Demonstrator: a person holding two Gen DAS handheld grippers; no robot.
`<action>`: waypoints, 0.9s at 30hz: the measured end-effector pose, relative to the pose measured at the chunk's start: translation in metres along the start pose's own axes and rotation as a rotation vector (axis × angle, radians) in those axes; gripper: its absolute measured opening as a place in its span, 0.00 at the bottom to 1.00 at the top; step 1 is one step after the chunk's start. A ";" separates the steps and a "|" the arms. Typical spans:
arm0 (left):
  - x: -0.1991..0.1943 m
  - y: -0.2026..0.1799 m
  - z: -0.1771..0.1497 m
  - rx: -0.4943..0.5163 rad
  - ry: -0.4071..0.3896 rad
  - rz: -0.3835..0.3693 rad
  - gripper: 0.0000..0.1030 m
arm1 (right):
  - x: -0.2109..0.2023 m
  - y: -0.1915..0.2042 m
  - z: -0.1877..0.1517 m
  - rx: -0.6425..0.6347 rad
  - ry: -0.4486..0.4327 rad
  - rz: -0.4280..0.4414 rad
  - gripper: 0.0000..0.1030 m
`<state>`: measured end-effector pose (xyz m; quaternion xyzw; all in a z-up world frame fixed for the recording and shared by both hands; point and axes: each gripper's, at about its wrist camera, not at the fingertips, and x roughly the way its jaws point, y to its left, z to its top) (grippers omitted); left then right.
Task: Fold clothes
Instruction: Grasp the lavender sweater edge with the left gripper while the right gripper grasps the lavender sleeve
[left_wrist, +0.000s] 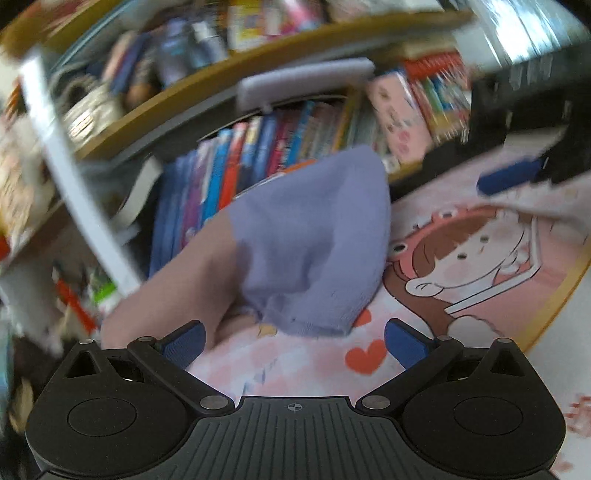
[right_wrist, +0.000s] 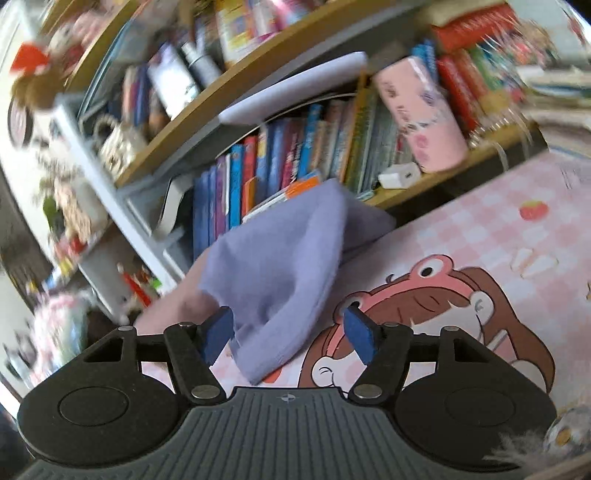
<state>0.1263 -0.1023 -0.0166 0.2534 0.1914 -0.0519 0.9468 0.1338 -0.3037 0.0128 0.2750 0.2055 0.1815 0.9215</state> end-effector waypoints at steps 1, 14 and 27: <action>0.009 -0.004 0.003 0.022 0.011 -0.006 1.00 | -0.001 -0.003 0.001 0.010 -0.002 0.004 0.64; 0.092 -0.027 0.035 0.032 0.089 -0.063 0.98 | -0.002 -0.031 0.001 0.134 -0.009 0.022 0.65; 0.095 0.014 0.033 0.008 0.117 0.009 0.12 | 0.000 -0.046 0.003 0.235 0.053 0.158 0.75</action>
